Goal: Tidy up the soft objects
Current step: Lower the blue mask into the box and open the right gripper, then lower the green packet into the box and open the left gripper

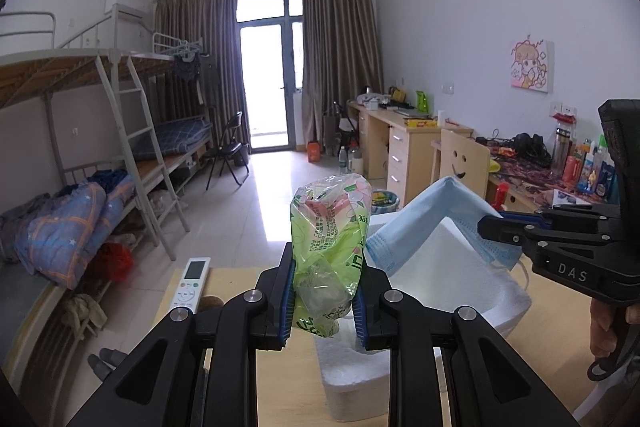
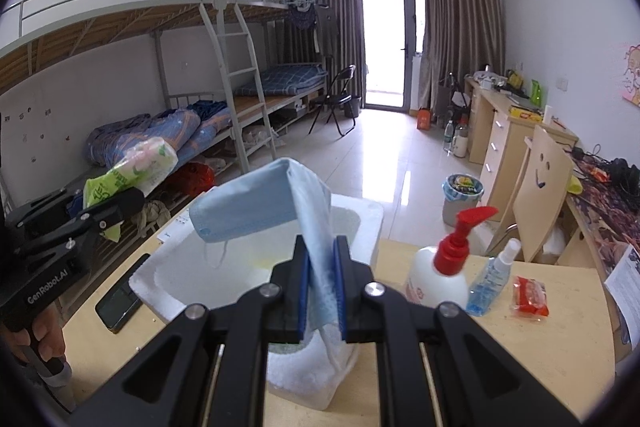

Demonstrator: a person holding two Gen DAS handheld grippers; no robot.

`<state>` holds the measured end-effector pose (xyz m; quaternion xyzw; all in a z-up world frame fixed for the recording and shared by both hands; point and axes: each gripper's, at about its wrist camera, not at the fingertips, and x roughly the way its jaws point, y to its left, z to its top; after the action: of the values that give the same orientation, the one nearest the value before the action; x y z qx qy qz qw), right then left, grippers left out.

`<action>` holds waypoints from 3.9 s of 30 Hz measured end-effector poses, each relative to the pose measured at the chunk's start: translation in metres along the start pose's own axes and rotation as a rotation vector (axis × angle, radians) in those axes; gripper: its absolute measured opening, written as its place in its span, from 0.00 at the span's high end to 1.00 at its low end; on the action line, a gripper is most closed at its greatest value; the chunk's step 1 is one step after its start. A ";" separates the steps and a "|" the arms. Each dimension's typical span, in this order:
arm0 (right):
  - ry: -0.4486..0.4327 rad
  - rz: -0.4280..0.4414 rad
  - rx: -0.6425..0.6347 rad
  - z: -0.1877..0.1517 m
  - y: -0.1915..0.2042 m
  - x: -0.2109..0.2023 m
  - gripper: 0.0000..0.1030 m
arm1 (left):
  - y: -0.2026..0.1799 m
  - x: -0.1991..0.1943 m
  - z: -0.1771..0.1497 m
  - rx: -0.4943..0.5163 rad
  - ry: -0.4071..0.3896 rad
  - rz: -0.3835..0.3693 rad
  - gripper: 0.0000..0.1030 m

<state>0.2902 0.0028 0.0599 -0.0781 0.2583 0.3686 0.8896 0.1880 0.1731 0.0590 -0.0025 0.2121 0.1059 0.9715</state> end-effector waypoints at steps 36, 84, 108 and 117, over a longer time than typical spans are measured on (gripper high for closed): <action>0.055 0.013 -0.005 0.004 0.010 0.014 0.05 | 0.002 -0.015 -0.002 -0.017 -0.014 0.029 0.75; -0.030 -0.048 0.011 -0.024 -0.031 -0.051 0.05 | -0.049 0.008 0.010 0.058 0.036 -0.098 0.75; -0.046 -0.095 0.071 -0.037 -0.052 -0.070 0.05 | -0.055 0.027 0.014 0.045 0.065 -0.053 0.01; -0.054 -0.091 0.070 -0.037 -0.051 -0.075 0.05 | -0.055 0.023 0.016 0.033 0.063 -0.042 0.01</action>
<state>0.2662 -0.0921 0.0647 -0.0488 0.2429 0.3203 0.9143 0.2259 0.1252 0.0618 0.0059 0.2444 0.0819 0.9662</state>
